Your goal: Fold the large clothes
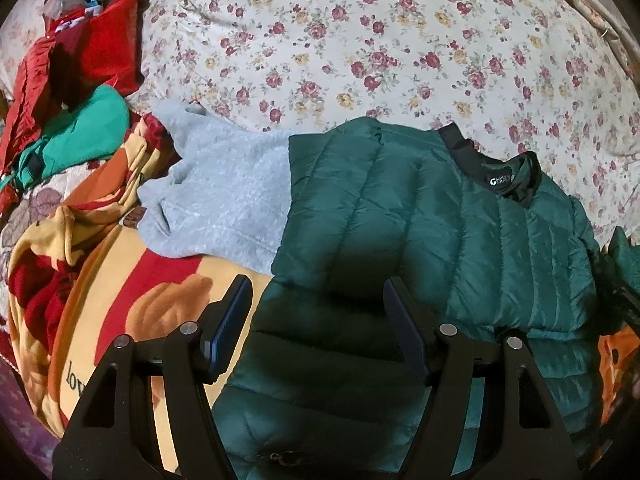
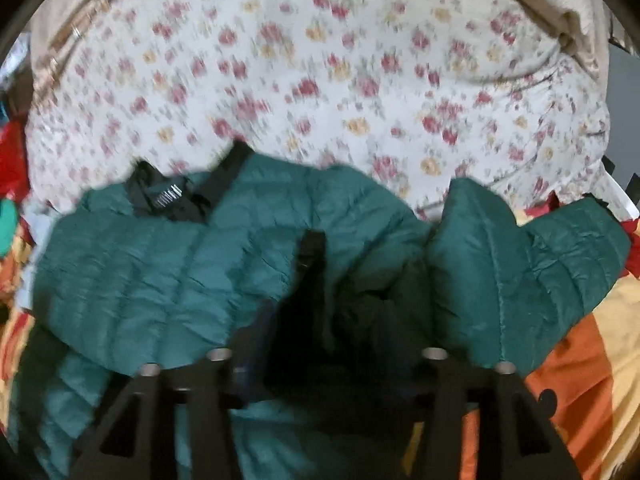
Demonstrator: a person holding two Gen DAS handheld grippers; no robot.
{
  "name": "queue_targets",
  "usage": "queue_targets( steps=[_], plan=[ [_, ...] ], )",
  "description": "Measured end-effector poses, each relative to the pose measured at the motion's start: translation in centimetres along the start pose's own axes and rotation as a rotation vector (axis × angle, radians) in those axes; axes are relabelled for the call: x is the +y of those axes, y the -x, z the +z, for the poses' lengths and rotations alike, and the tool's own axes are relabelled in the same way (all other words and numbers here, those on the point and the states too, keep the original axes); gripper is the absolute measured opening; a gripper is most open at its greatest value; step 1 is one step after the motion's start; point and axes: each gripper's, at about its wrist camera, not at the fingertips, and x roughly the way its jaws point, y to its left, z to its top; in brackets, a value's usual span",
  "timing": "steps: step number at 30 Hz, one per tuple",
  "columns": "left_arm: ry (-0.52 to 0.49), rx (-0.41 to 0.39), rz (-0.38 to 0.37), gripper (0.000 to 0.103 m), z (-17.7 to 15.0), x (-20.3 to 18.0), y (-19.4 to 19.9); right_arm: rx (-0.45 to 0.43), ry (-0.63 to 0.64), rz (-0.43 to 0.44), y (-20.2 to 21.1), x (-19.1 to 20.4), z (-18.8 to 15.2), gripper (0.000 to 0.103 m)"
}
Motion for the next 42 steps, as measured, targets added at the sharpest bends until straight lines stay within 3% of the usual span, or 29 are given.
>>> queue_targets(
  steps=[3, 5, 8, 12, 16, 25, 32, 38, 42],
  plan=[
    [0.003, -0.012, -0.011, 0.068, 0.4, -0.2, 0.1, -0.033, -0.002, 0.024, 1.5, 0.8, 0.5, 0.065],
    [0.001, -0.015, -0.019, 0.068, 0.6, -0.5, 0.0, -0.026, -0.003, 0.084, 1.9, 1.6, 0.8, 0.065],
    [-0.002, -0.022, -0.028, 0.068, 1.0, -0.9, -0.5, 0.021, 0.018, 0.202, 1.1, 3.7, 0.8, 0.065],
    [-0.011, -0.016, -0.034, 0.068, 1.3, -1.5, -1.8, 0.08, 0.061, 0.26, -1.4, 6.1, 0.3, 0.065],
    [-0.024, -0.009, -0.023, 0.068, 1.6, -2.1, -3.5, 0.15, 0.068, 0.225, -4.9, 6.8, -0.6, 0.065],
    [-0.022, 0.017, -0.017, 0.069, 1.3, -2.8, -7.7, 0.153, 0.018, 0.159, -8.3, 4.8, -0.1, 0.065],
    [-0.044, 0.02, -0.007, 0.077, 0.9, -3.1, -8.7, 0.146, 0.042, 0.13, -7.3, 5.6, 0.3, 0.065],
    [-0.053, 0.02, -0.005, 0.083, 0.6, -3.1, -9.1, 0.07, 0.1, 0.129, -3.4, 6.3, 0.1, 0.065],
    [-0.068, 0.018, 0.007, 0.085, 0.4, -3.5, -9.3, 0.149, 0.105, 0.106, -5.5, 5.8, -1.3, 0.065]
  ],
)
